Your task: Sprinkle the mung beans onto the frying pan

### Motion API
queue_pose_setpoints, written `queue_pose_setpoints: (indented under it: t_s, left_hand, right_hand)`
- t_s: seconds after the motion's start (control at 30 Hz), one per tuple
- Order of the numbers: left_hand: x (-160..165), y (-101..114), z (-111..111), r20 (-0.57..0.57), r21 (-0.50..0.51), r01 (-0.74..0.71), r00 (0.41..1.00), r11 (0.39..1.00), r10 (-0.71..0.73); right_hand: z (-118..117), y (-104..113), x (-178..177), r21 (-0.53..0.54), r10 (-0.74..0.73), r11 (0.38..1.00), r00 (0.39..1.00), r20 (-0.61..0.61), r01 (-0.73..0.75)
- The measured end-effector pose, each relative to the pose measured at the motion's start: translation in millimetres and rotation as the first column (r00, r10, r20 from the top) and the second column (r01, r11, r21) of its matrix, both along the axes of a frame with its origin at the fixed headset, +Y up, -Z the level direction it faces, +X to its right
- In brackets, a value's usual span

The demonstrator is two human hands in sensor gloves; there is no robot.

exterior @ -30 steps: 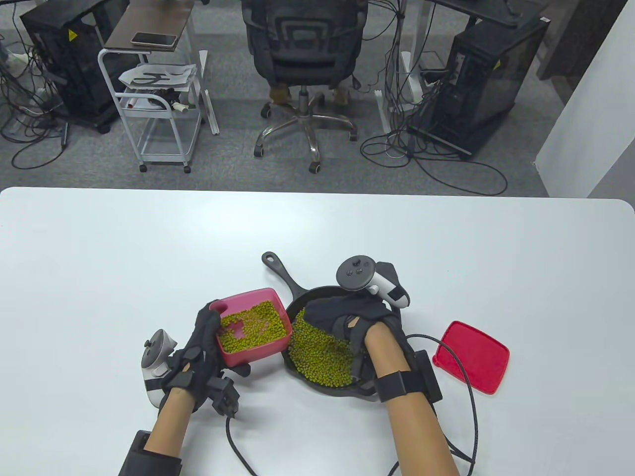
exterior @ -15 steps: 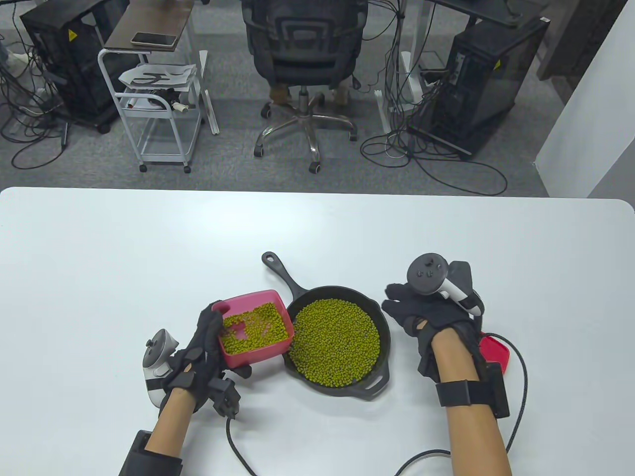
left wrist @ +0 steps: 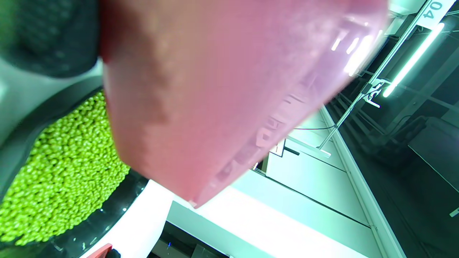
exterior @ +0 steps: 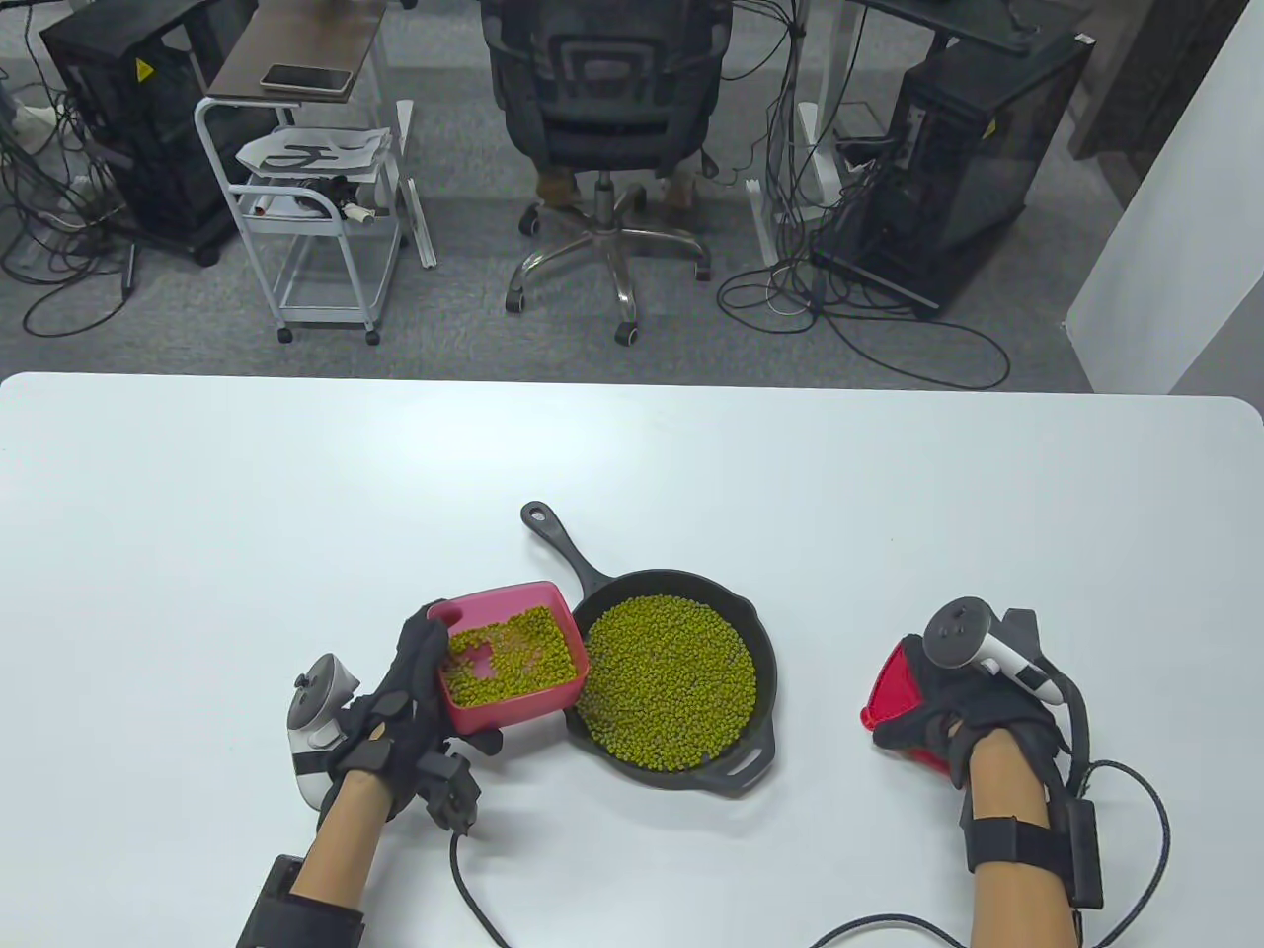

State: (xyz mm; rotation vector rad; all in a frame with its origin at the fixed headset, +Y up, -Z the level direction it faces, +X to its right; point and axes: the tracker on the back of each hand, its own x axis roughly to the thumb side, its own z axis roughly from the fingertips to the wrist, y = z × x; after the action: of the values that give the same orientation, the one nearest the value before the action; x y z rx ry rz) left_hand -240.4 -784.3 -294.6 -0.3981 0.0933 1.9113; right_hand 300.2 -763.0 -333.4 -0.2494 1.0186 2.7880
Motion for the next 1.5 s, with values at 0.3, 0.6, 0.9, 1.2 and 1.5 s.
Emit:
queue_pose_setpoints:
  t_s: [0.3, 0.6, 0.9, 1.2, 1.5]
  left_hand:
    - [1.8, -0.6, 0.6, 0.009, 0.004, 0.01, 1.0, 1.0, -0.01]
    - [3.5, -1.2, 1.2, 0.018, 0.006, 0.012, 1.0, 1.0, -0.012]
    - [10.0, -2.4, 1.8, 0.045, 0.009, 0.019, 0.999, 1.0, -0.019]
    - [17.8, -3.3, 3.9, 0.095, 0.021, 0.023, 0.995, 1.0, -0.025]
    - [29.2, -4.5, 6.0, 0.165, 0.051, 0.001, 0.986, 0.999, -0.01]
  right_hand:
    - [3.9, 1.3, -7.7, 0.098, 0.041, 0.995, 0.998, -0.055, -0.035]
    - [5.7, 1.7, -11.8, 0.15, 0.06, 0.988, 0.994, -0.093, -0.046]
    - [4.3, 52.2, -56.7, 0.265, 0.002, 0.962, 0.968, -0.25, 0.066]
    - [8.6, 114.1, -143.1, 0.338, -0.025, 0.919, 0.884, -0.467, 0.205]
    - [27.1, 138.0, -248.3, 0.287, -0.016, 0.914, 0.733, -0.68, 0.286]
